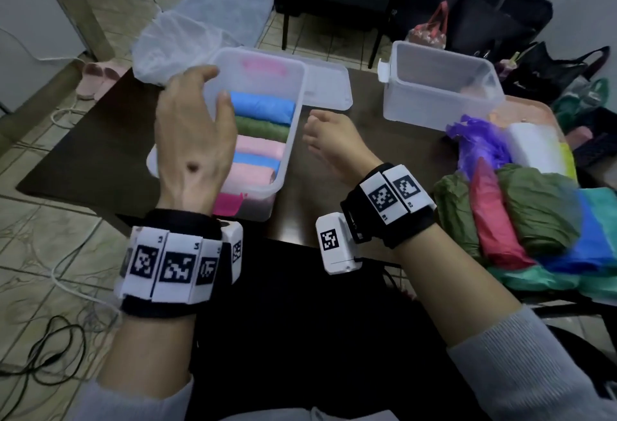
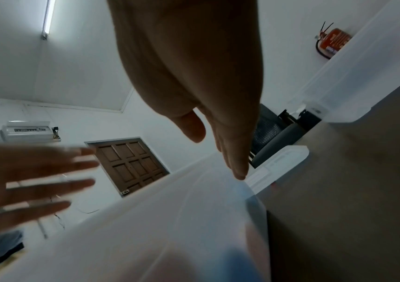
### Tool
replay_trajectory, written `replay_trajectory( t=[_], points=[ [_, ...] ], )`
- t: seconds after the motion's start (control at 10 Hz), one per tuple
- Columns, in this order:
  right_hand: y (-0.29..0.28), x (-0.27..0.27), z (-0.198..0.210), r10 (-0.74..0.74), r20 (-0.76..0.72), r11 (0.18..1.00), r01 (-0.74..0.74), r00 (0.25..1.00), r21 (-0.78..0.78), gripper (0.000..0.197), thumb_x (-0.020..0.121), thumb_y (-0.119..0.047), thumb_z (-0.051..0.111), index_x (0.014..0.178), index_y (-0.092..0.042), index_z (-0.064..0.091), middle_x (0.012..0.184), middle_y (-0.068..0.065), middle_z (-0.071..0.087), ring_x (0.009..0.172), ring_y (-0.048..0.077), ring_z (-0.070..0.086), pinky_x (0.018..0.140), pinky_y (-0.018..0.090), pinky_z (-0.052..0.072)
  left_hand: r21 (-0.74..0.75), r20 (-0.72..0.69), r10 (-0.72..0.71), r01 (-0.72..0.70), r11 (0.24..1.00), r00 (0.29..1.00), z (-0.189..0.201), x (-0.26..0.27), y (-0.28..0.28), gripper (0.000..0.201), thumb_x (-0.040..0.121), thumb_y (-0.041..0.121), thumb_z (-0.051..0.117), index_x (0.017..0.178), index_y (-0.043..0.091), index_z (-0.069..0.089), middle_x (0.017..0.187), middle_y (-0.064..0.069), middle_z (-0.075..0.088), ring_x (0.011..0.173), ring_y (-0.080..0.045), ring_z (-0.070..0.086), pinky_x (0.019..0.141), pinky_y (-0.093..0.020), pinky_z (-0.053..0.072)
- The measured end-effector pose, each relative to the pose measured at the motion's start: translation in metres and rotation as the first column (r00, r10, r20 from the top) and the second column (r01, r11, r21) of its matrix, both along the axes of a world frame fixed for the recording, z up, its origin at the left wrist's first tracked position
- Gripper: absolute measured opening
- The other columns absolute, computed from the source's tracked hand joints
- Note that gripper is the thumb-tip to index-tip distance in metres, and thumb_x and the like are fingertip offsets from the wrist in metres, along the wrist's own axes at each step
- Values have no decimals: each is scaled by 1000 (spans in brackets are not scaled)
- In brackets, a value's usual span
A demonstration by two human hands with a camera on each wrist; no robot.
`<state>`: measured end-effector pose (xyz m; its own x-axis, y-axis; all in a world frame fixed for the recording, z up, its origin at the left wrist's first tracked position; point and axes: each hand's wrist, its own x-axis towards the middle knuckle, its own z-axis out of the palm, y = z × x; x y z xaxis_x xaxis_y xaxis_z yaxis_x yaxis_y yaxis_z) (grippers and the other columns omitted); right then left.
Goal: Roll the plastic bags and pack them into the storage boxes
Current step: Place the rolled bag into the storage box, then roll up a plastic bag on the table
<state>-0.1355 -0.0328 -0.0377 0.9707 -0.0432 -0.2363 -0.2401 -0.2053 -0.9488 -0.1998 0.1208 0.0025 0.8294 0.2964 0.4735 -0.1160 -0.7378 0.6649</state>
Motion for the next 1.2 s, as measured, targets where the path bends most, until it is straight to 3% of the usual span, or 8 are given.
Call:
replay_trajectory(
  t=[0.1,0.2,0.3,0.4,0.5,0.7,1.1,1.2],
  points=[
    [-26,-5,4,-25,105,987,42,994,-158,38,96,-10,41,133,-5,48,113,0,52,106,11,50,90,20,39,-10,106,-235,237,971,966,0,-6,-54,31,92,15,49,121,8,59,120,-6,62,113,-18,54,94,-14,31],
    [-64,-18,7,-37,228,903,130,973,-410,33,93,-8,43,122,-10,59,121,5,61,113,15,55,95,24,41,-28,8,-502,502,864,865,-29,-9,-103,34,88,17,50,120,8,60,121,-7,62,114,-20,55,98,-17,31],
    [-107,-31,3,-113,283,654,286,952,-700,34,90,-9,44,120,-13,60,124,10,57,119,26,49,99,36,41,-49,-240,-595,603,796,767,-72,-8,-134,40,93,21,52,132,13,50,136,-5,50,128,-19,44,107,-24,28],
    [-150,-48,2,-272,305,372,393,912,-841,38,88,-10,45,125,-11,50,130,15,45,124,32,38,97,44,36,68,-470,-532,630,774,705,-105,-6,-153,47,97,26,46,142,14,37,153,-9,27,143,-23,19,117,-33,14],
    [-189,-63,1,-458,285,257,432,842,-864,48,87,-15,50,132,-7,37,134,18,38,126,35,33,99,44,33,199,-578,-438,639,743,689,-129,-3,-159,52,99,34,37,147,18,26,158,-8,8,146,-24,1,118,-39,2],
    [-233,-74,-1,-645,57,290,313,762,-904,57,89,-24,51,138,-5,28,140,22,30,128,36,28,101,44,29,292,-592,-393,642,709,703,-151,-5,-154,55,99,47,24,150,26,18,159,-3,4,146,-20,-4,117,-38,-4],
    [-235,-56,-4,-649,-41,302,208,760,-930,46,93,-21,48,134,-3,36,138,20,37,126,35,35,99,43,31,294,-573,-395,629,719,719,-155,-5,-154,55,99,47,24,150,27,17,159,-1,5,146,-18,-3,118,-37,-4],
    [-237,-55,-4,-666,-20,274,220,746,-936,45,94,-29,48,131,-3,42,135,19,41,123,34,37,97,41,32,296,-577,-392,631,717,717,-155,-5,-154,55,99,47,23,150,27,16,159,-1,4,146,-18,-4,118,-37,-4]
  ],
)
